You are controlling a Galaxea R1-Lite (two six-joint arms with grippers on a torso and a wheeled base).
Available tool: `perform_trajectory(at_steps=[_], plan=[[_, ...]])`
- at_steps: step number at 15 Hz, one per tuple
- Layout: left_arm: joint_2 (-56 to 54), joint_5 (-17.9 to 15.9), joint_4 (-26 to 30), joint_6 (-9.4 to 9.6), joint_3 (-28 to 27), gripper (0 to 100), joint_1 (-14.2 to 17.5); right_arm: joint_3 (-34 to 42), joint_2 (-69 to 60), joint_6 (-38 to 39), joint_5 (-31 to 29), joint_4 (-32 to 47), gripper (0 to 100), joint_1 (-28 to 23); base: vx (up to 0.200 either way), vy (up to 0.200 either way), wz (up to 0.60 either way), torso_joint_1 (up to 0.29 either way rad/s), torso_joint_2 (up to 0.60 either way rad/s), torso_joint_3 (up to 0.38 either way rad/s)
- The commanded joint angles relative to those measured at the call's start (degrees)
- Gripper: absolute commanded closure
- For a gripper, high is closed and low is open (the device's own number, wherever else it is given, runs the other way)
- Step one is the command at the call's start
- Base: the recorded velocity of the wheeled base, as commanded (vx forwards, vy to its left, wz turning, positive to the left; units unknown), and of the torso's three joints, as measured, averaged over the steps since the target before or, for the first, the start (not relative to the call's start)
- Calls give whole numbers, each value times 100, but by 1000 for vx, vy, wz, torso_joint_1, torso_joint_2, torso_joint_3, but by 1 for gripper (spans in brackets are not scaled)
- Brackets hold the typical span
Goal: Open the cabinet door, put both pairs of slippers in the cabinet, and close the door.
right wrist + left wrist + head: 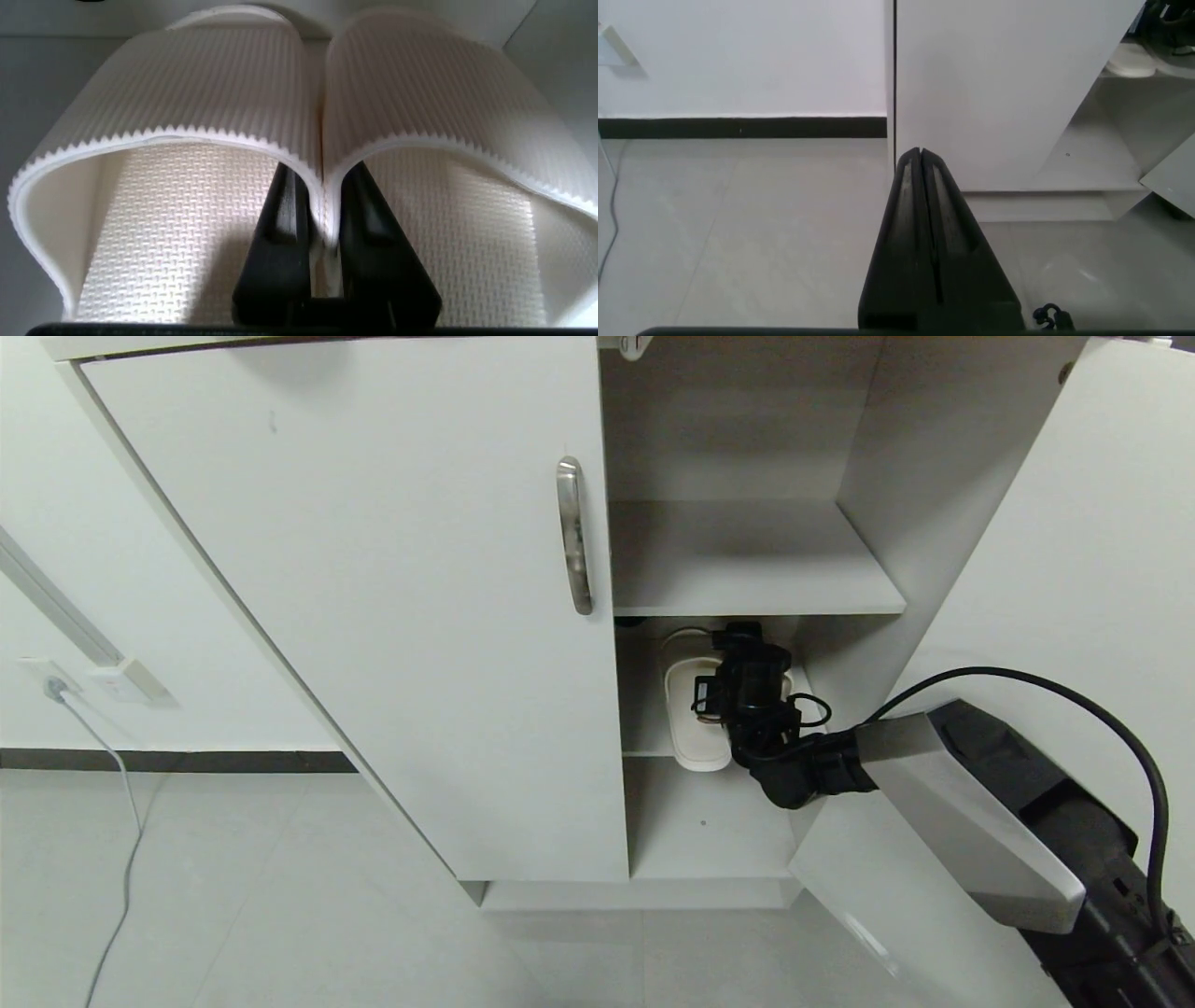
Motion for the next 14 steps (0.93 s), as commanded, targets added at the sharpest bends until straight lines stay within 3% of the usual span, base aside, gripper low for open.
perform_trajectory(at_steps=[1, 5, 6, 11, 14], plan=[[5, 3, 2, -5, 1, 100, 4, -19, 27, 2, 17, 51, 100, -45, 0, 0, 0, 0, 0, 0], [5, 3, 2, -5, 1, 100, -5, -99, 89, 11, 43, 77, 100, -62, 0, 0, 0, 0, 0, 0], [5, 3, 2, -5, 1, 100, -5, -107, 89, 2, 43, 77, 0, -62, 0, 0, 0, 0, 0, 0], [5, -5, 2, 4, 1, 100, 4, 525, -245, 11, 34, 7, 0, 26, 0, 0, 0, 0, 0, 0], [5, -5, 2, 4, 1, 100, 4, 1527, -755, -86, 8, -776, 0, 175, 0, 0, 0, 0, 0, 0]])
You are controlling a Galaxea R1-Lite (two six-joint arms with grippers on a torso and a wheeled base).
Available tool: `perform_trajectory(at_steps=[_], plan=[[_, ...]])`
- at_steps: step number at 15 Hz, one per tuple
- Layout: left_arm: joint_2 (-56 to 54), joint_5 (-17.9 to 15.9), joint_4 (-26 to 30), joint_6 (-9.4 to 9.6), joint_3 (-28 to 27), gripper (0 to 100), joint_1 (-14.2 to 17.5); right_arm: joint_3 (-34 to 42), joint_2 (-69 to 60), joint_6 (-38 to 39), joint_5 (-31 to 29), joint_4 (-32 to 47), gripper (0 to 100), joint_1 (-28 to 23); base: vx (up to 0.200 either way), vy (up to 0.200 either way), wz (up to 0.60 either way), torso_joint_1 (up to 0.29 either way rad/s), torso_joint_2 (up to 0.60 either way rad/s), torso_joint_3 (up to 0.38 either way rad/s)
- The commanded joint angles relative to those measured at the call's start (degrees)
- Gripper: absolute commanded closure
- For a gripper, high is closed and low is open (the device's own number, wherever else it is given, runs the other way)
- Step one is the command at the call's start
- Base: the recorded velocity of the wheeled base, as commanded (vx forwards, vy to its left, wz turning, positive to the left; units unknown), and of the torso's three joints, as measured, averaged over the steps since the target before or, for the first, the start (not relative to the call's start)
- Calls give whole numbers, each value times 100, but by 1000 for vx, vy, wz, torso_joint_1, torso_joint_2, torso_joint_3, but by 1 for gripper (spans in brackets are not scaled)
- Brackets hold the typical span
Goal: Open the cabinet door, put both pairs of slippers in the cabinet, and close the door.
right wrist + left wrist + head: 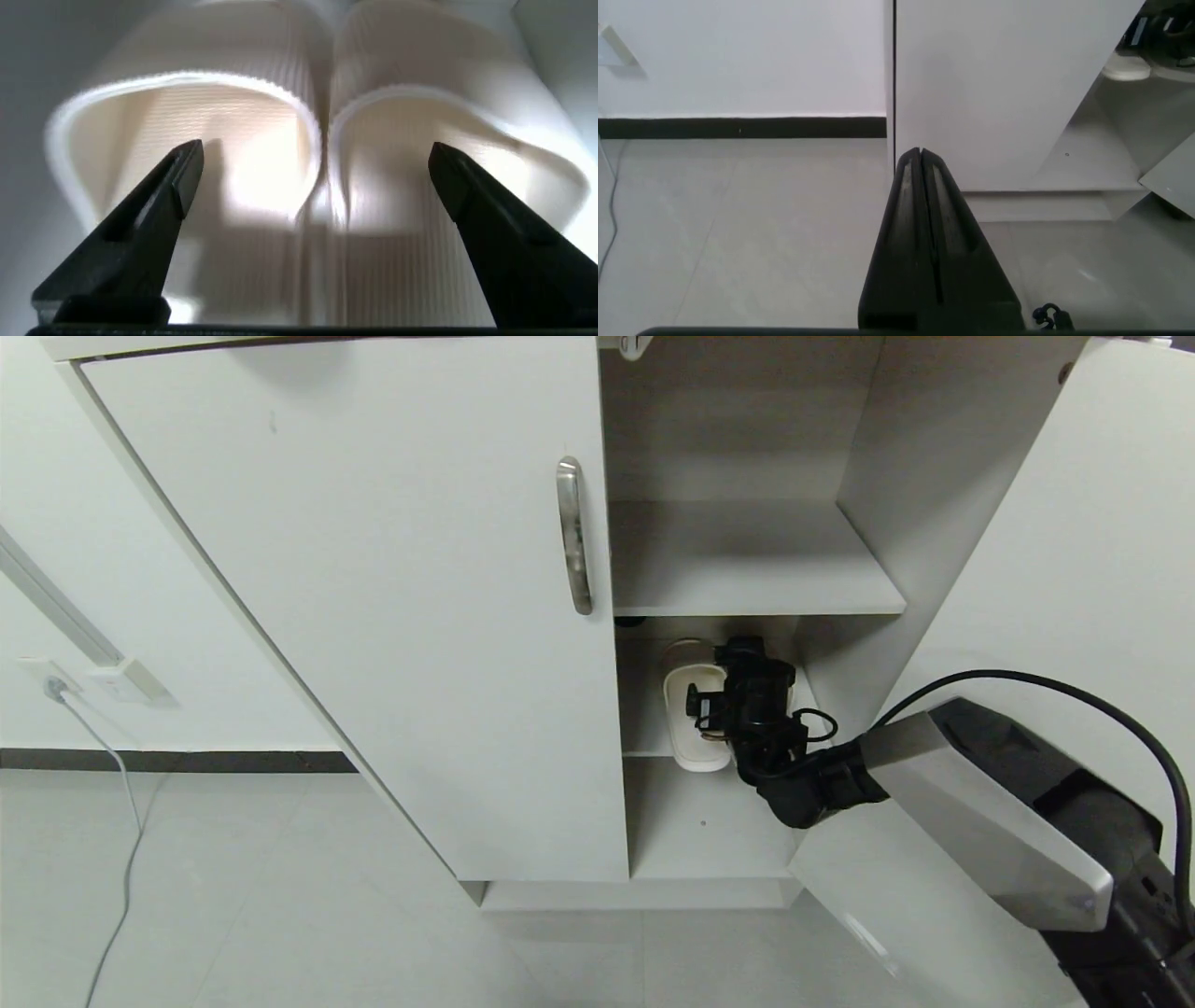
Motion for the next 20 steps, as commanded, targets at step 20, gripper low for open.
perform_trajectory(at_steps=[20], plan=[[5, 13, -1, -33, 1, 100, -2, 5550, -3567, 252, -40, -1277, 0, 1661, -40, 0, 0, 0, 1, 1]])
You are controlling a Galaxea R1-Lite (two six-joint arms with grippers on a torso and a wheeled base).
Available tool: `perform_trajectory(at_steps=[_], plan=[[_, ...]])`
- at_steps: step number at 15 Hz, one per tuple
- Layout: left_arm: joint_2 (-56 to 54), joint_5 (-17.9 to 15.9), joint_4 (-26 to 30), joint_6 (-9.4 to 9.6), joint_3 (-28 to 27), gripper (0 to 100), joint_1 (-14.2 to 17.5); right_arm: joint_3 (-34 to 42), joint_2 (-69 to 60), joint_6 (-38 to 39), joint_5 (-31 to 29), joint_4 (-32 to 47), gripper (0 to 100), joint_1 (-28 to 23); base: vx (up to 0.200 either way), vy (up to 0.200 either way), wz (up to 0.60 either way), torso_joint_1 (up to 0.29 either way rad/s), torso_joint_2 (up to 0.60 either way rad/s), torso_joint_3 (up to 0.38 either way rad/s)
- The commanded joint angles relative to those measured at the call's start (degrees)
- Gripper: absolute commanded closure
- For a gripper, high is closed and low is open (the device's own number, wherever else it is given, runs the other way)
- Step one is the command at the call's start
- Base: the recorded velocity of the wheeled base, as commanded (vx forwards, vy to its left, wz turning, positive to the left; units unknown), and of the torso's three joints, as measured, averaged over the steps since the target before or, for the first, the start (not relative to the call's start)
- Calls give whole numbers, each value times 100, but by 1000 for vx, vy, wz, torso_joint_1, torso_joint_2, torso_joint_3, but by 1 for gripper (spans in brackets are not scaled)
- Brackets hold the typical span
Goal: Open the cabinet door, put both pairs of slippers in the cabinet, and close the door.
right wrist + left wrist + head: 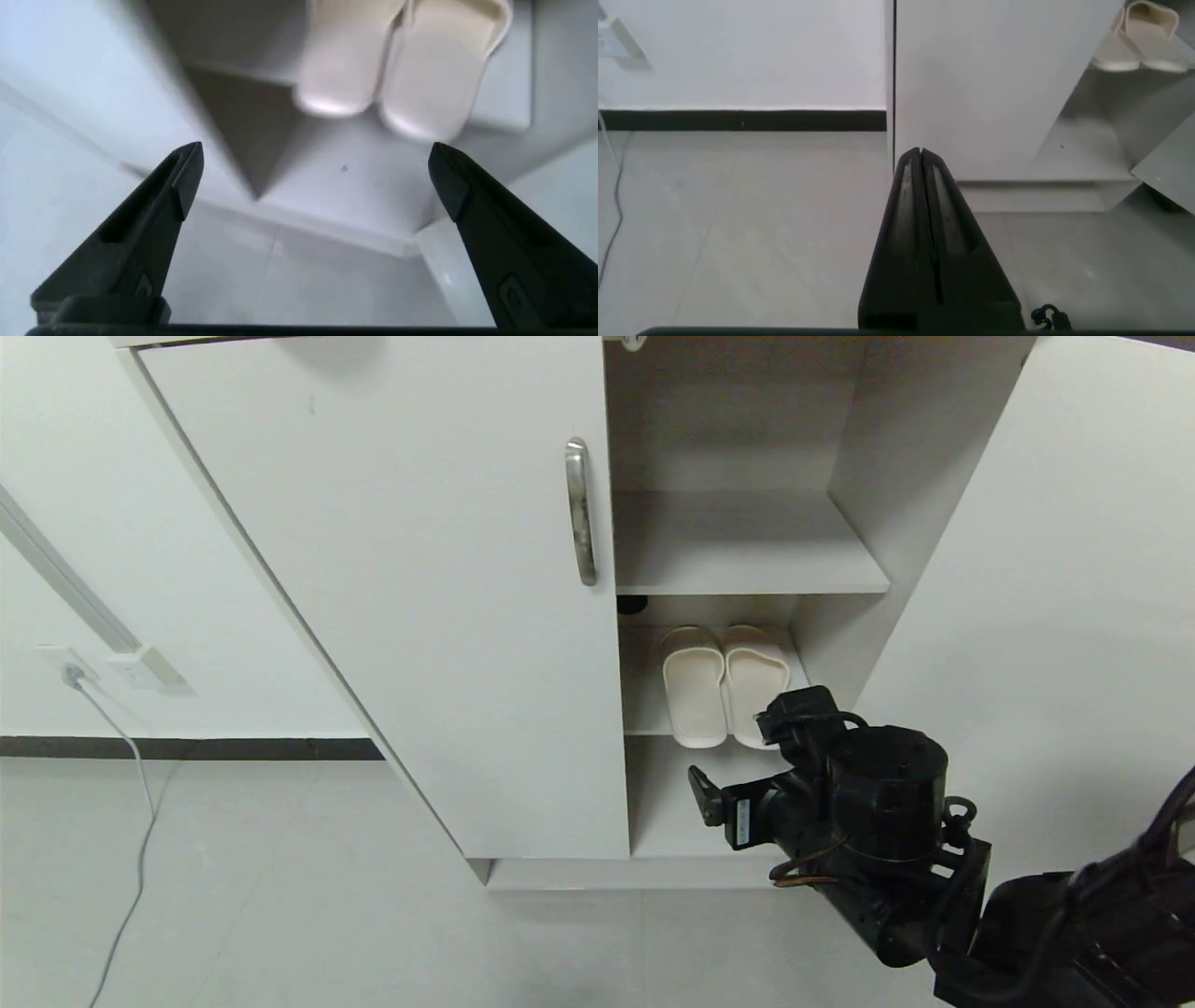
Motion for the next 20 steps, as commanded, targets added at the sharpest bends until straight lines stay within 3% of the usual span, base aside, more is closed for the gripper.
perform_trajectory(at_steps=[1, 20], plan=[[5, 3, 2, -2, 1, 100, 4, 24, 12, -3, -1, -2, 0, 22, 0, 0, 0, 0, 0, 0], [5, 3, 2, -11, 1, 100, 4, 112, 74, -100, -283, -20, 0, 22, 0, 0, 0, 0, 0, 0]])
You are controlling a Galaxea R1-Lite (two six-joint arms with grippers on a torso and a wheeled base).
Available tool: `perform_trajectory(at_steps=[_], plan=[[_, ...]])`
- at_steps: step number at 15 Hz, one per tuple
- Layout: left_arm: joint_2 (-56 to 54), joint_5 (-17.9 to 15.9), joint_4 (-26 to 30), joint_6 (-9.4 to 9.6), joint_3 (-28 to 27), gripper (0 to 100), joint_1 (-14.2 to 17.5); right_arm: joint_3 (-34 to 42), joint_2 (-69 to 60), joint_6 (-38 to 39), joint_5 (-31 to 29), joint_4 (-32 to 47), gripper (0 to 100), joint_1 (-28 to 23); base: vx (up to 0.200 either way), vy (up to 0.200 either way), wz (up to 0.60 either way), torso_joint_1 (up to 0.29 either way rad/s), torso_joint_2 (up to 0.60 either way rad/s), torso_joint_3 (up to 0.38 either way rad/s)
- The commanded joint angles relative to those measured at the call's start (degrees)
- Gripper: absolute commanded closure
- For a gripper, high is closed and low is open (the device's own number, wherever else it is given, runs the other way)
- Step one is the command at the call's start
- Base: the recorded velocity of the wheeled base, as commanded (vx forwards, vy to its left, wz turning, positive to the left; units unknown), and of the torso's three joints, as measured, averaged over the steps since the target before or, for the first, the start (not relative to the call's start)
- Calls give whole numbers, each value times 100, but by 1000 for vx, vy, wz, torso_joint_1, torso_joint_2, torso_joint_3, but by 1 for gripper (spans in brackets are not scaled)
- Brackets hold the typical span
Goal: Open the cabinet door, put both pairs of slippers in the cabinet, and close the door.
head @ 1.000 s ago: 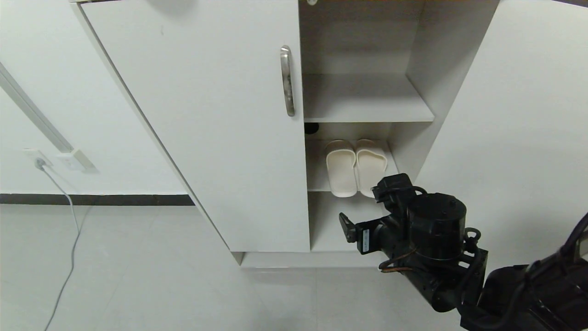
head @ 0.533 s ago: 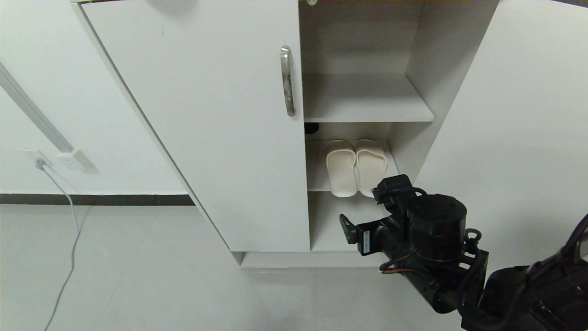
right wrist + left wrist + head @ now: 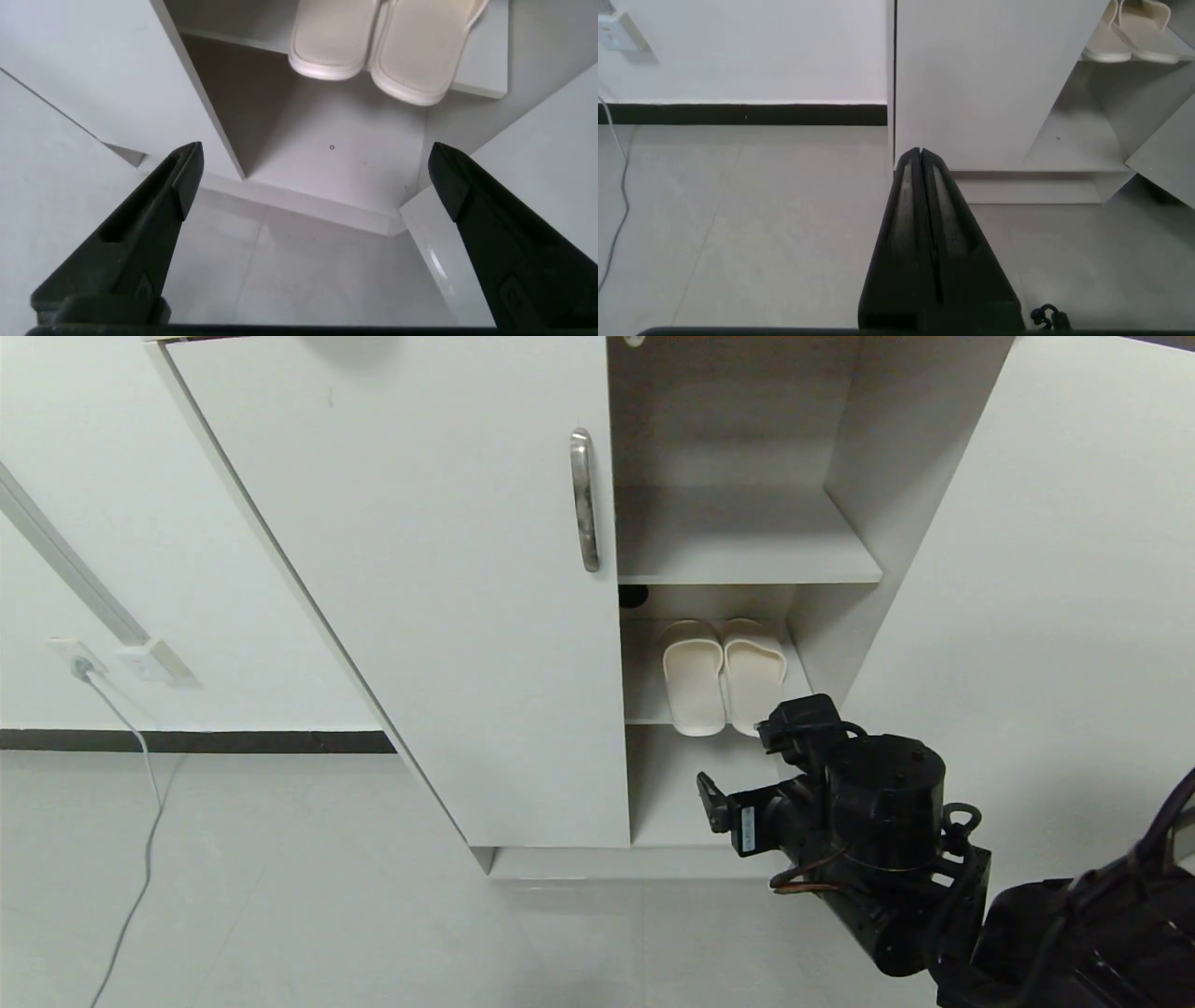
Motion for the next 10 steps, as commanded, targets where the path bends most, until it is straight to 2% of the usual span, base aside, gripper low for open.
perform_trajectory(at_steps=[1, 10], plan=[[5, 2, -1, -2, 1, 100, -1, 1, 77, 9, -12, -47, 0, 3, 0, 0, 0, 0, 0, 0], [5, 2, -1, 24, 1, 100, -1, 89, 112, 9, -39, -178, 0, 152, 0, 0, 0, 1, 3, 182]])
